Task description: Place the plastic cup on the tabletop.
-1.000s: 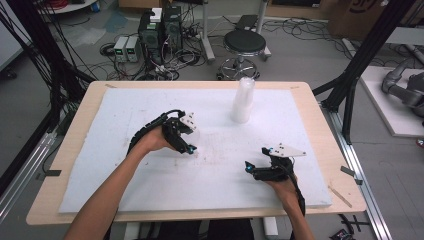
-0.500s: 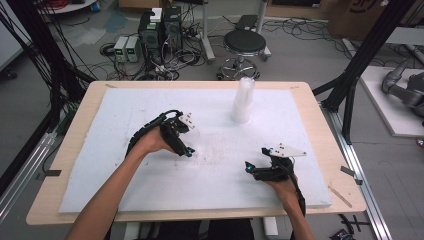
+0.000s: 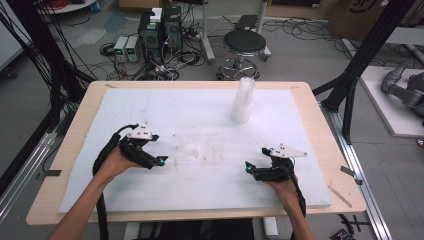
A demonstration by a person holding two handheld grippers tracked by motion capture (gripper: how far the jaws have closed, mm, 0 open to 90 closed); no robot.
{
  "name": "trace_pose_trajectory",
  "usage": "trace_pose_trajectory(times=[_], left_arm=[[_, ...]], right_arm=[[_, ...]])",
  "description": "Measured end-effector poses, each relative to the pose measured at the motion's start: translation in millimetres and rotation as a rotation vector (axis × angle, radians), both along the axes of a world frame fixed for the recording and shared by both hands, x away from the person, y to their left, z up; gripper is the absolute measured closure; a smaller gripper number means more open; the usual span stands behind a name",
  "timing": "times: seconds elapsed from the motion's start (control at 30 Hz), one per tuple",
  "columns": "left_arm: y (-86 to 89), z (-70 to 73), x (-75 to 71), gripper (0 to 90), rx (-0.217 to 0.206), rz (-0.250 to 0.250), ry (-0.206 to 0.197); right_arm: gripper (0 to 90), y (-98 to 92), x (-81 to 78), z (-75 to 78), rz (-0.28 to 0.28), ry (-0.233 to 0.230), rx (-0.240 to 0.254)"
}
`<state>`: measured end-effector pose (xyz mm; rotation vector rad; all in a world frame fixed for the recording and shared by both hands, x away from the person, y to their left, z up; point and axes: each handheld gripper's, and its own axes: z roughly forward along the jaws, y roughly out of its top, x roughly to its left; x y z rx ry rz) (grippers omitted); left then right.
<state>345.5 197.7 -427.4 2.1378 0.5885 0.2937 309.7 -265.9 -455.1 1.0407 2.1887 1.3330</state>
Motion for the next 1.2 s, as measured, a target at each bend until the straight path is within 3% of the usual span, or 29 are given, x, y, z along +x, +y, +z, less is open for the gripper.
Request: trace_pose_trajectory(times=[0.1,0.13,0.17,0.2,0.27,0.4,0.5,0.6,0.7,0.97,1.2], left_arm=[[13.1,-3.9,-12.2,13.3,-0.055,0.035,-0.031],[13.1,-3.9,-12.2,13.3,-0.055,0.035,-0.031],[18.7,-8.4,-21.5,13.3,-0.079,0.089,-0.05],[18.7,-8.4,-21.5,13.3,-0.079,0.089,-0.05],[26.2,-17.5,-34.8,13.3,-0.139,0.169,-0.072],[30.3,-23.0,-44.8,13.3,-0.156,0.218,-0.102],[35.1,-30.1,-54.4,13.4,-0.205,0.261,-0.157],[37.7,-37.7,-56.6,13.4,-0.22,0.275,-0.15],[38.2,-40.9,-59.0,13.6,-0.22,0.299,-0.171],[45.2,-43.1,-60.6,13.7,-0.256,0.321,-0.187],[45.9,-43.6,-62.9,13.7,-0.263,0.342,-0.206]], right_arm=[[12.9,-0.2,-0.3,0.0,-0.001,-0.001,0.001],[12.9,0.0,-0.8,0.1,-0.006,0.001,0.005],[12.9,-0.1,-1.0,0.1,-0.005,0.0,0.007],[12.9,-0.1,-1.0,0.1,-0.005,0.0,0.007],[12.9,0.0,-1.4,0.2,0.0,-0.005,0.005],[12.9,-0.2,-2.0,0.3,-0.001,-0.007,0.007],[12.9,-0.7,-1.6,0.1,0.001,-0.01,0.011],[12.9,-0.4,-3.3,0.3,-0.003,-0.016,0.011],[12.9,-1.0,-2.9,0.3,-0.003,-0.027,0.009],[12.9,-1.8,-5.1,0.4,-0.005,-0.041,0.017],[12.9,-2.1,-6.1,0.4,-0.006,-0.04,0.027]])
